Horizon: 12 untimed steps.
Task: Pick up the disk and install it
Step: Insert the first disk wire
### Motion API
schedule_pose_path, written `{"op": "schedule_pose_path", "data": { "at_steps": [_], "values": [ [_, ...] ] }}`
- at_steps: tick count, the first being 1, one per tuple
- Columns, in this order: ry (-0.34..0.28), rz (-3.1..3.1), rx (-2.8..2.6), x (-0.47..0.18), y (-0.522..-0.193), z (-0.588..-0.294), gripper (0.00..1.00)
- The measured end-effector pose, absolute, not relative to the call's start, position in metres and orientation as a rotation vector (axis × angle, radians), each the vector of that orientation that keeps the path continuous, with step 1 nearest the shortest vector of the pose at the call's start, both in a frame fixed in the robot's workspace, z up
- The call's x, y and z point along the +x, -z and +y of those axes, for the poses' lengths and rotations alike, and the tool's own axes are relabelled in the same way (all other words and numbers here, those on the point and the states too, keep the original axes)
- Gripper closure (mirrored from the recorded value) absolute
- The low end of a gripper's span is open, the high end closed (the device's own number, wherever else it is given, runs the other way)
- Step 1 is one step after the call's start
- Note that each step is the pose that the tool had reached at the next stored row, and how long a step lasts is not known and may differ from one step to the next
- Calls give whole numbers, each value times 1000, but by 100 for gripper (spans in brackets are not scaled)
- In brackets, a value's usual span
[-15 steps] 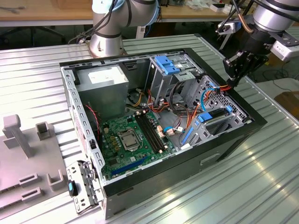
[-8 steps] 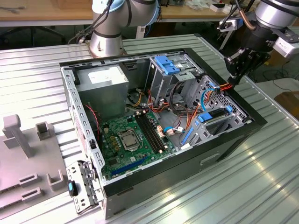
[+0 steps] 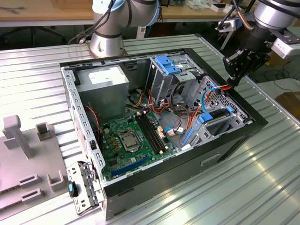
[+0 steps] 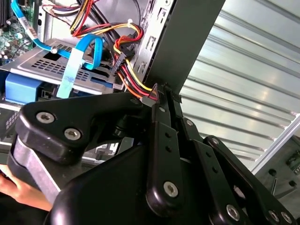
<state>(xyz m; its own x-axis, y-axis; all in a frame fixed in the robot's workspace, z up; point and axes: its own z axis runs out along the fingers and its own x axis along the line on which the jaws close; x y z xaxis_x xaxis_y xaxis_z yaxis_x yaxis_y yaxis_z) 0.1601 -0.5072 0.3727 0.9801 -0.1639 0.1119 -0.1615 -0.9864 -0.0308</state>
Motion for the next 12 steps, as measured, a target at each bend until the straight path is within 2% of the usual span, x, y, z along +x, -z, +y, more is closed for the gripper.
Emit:
{"op": "schedule_pose_path", "data": {
  "at_steps": [12],
  "values": [
    [168, 329, -3099, 156, -373, -508, 84]
  ]
}}
